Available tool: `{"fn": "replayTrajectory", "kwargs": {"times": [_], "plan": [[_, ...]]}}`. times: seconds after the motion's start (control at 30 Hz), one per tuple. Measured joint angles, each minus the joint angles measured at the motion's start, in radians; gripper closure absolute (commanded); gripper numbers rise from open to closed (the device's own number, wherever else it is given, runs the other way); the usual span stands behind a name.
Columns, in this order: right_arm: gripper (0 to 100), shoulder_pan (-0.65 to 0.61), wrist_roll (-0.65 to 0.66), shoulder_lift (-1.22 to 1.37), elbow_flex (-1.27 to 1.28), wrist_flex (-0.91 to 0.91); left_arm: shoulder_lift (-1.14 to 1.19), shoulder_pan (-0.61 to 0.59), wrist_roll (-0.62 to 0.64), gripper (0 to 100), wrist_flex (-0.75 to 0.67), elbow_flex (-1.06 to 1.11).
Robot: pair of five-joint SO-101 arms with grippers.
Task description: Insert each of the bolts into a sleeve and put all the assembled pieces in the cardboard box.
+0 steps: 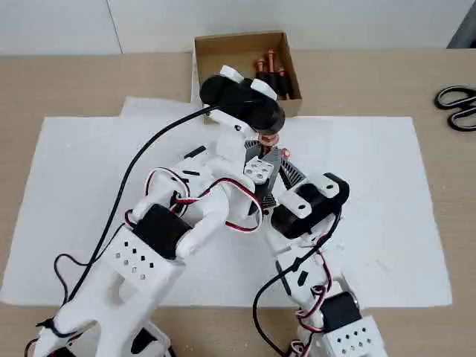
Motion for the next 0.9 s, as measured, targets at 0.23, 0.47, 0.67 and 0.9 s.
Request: {"fn": "replayTrajectory", "kwargs": {"times": [0.23, 0.47, 0.67, 0.9], "plan": [[99.5, -0.003, 0.0, 0.0, 0.002, 0.0, -0.002, -0.002, 0.0, 97, 0.034, -0.002], [99.5, -0.003, 0.003, 0.002, 0.002, 0.002, -0.014, -0.003, 0.0, 83, 0.064, -0.003], [99.5, -0.002, 0.003, 0.0, 0.0, 0.0, -0.014, -0.003, 0.026, 83, 0.095, -0.044], [99.5, -0.003, 0.003, 0.0, 0.0, 0.0, -0.014, -0.046, 0.031, 83, 0.149, -0.15]]}}
